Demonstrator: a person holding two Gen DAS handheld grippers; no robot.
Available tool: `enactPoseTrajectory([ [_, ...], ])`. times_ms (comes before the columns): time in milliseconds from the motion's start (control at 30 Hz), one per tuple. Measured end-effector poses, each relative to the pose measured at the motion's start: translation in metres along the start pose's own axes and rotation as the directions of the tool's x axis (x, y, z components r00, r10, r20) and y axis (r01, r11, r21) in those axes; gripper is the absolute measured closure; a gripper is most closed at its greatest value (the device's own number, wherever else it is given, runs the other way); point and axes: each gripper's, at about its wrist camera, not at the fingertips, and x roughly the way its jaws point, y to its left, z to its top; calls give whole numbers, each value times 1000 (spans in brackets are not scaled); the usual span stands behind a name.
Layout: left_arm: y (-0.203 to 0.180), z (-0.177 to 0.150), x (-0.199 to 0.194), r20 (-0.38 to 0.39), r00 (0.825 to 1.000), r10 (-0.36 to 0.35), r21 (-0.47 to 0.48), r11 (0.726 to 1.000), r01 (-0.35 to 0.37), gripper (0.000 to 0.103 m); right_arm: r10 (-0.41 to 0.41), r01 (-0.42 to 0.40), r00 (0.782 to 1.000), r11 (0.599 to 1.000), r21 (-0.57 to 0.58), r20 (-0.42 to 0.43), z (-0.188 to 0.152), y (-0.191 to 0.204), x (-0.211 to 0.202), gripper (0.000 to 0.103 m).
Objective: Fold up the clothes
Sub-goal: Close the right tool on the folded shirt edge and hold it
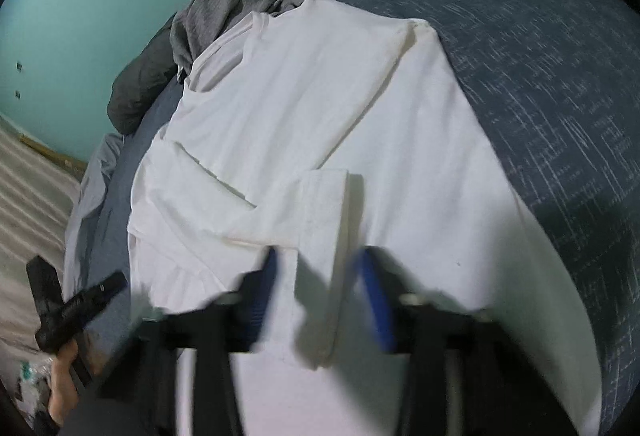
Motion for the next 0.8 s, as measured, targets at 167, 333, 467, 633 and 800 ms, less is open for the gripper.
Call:
enactPoseTrajectory([
  [167,17,23,11,9,997,71,38,997,-72,54,17,-16,999,1000,-15,34,0,5,-8,99],
  [333,19,45,29,-2,990,143,104,984,-142,54,70,-73,988,997,15,135,4,2,-36,99],
  [467,23,54,42,-10,984,179,129,976,-176,54,96,-108,965,993,39,243,9,-5,-64,100],
  [633,22,58,49,-10,981,195,171,967,-191,54,64,-85,965,994,72,255,12,-18,-67,100],
  [800,16,61,42,8,986,169,199,966,-167,54,53,-76,971,993,91,233,15,-24,-59,100],
])
